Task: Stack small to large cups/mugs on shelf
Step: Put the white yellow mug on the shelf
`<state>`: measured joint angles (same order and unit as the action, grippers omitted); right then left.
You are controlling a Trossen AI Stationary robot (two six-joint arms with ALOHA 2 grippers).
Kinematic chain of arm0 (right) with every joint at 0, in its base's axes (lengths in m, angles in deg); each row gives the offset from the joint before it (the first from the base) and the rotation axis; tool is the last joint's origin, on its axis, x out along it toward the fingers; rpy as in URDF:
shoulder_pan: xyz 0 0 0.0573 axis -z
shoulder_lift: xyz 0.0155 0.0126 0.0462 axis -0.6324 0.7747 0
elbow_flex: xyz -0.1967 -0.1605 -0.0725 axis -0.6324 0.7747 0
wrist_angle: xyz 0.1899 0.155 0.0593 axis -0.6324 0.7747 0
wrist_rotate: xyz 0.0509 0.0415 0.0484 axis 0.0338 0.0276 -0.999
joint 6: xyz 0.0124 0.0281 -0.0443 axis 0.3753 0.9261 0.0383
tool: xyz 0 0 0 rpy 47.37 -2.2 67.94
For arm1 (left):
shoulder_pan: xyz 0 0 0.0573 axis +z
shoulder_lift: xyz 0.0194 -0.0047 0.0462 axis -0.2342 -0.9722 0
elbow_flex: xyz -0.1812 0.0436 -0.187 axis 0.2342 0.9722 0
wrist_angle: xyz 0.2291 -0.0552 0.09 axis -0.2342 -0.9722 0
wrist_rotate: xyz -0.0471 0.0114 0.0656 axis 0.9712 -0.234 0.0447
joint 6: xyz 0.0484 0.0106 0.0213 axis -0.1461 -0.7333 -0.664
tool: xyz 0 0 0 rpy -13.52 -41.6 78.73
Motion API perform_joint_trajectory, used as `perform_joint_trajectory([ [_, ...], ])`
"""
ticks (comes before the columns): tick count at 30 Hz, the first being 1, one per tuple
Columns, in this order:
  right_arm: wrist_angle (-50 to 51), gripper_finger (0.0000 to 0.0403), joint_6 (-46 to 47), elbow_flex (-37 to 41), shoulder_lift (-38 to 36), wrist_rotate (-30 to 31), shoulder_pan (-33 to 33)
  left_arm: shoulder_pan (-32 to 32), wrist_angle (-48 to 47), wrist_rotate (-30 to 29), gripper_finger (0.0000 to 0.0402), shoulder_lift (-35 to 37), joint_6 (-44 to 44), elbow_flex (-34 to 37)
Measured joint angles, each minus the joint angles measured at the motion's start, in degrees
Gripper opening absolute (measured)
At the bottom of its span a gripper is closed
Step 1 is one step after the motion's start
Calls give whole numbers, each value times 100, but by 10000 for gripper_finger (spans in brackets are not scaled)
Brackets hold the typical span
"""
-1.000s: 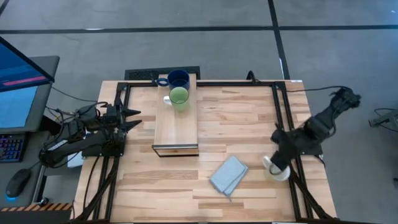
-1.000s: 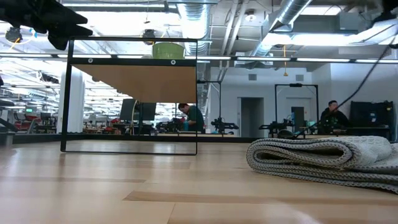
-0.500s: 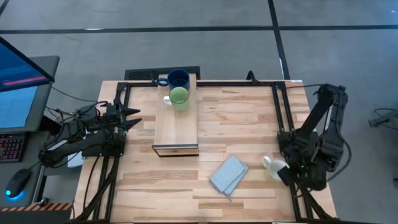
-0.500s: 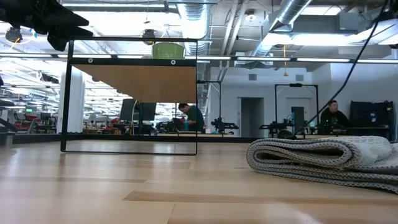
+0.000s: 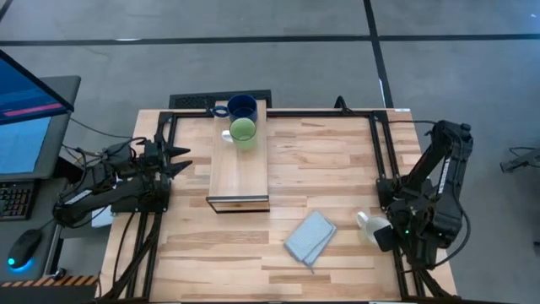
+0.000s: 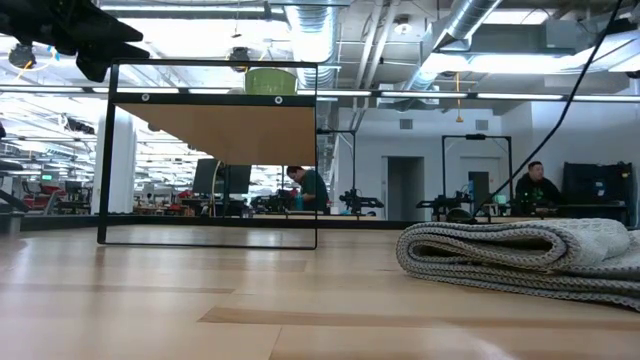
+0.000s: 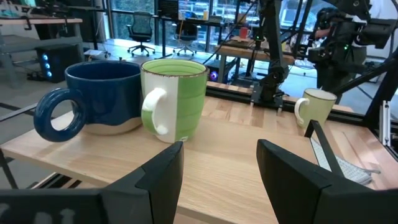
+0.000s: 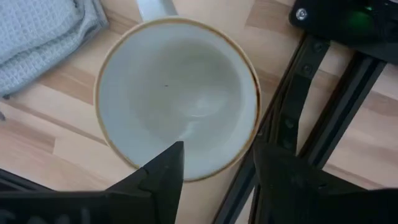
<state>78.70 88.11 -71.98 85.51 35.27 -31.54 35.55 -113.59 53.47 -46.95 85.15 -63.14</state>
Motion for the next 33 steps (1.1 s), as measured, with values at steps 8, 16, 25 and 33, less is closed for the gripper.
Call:
perform_joint_trajectory([
  [8,73,216,26,0,8,-78,2,-2,1,0,195,0,0,0],
  [16,165,216,11,0,245,-125,137,-2,0,0,195,0,9,0],
  [25,143,216,-218,0,477,-121,142,0,-2,0,195,-2,17,-2],
  [33,81,216,-382,0,521,-119,142,-1,-2,0,195,-2,17,-2],
])
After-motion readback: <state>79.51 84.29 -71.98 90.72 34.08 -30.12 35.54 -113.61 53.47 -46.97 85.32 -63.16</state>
